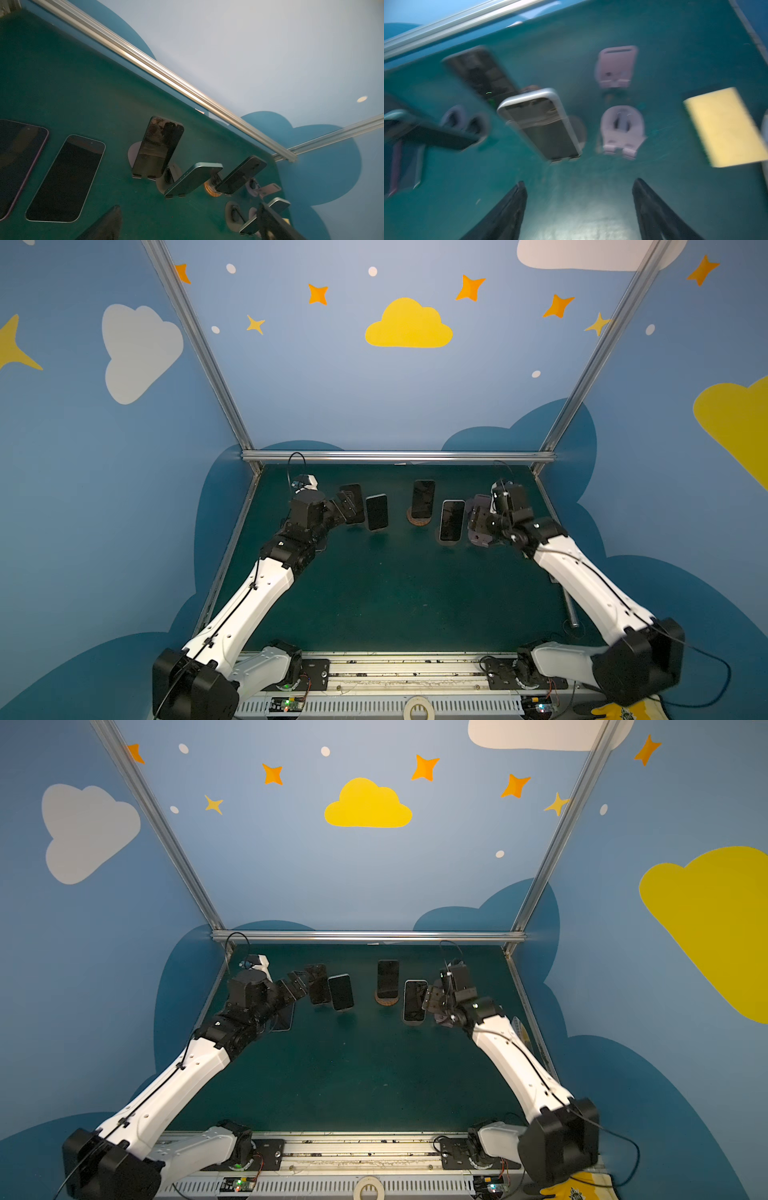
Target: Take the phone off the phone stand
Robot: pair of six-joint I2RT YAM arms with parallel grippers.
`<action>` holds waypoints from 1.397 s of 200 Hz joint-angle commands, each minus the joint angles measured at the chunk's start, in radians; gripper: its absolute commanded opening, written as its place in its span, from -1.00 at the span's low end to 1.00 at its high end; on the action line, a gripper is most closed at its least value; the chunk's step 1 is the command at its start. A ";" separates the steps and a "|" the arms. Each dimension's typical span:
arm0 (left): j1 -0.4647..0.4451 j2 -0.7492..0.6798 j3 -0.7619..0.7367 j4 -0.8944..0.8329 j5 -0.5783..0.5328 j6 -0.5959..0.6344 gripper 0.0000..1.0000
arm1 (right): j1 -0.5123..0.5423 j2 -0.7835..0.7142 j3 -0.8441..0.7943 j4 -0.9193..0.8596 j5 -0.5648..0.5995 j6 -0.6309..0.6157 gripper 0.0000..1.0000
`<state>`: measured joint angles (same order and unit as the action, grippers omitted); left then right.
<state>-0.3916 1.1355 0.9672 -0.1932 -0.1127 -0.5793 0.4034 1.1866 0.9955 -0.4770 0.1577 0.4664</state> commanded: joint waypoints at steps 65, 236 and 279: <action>-0.271 0.367 0.294 -0.260 -0.344 0.037 1.00 | 0.014 -0.192 -0.232 0.284 -0.035 -0.008 0.62; -0.247 0.816 0.631 -0.338 -0.442 0.055 0.99 | -0.013 -0.273 -0.309 0.319 0.057 0.028 0.63; -0.234 0.843 0.629 -0.278 -0.428 0.078 0.98 | -0.012 -0.275 -0.317 0.330 0.059 0.022 0.62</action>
<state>-0.6327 1.9572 1.5822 -0.5205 -0.5308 -0.5270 0.3916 0.9169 0.6907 -0.1726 0.2089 0.4931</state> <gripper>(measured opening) 0.991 0.813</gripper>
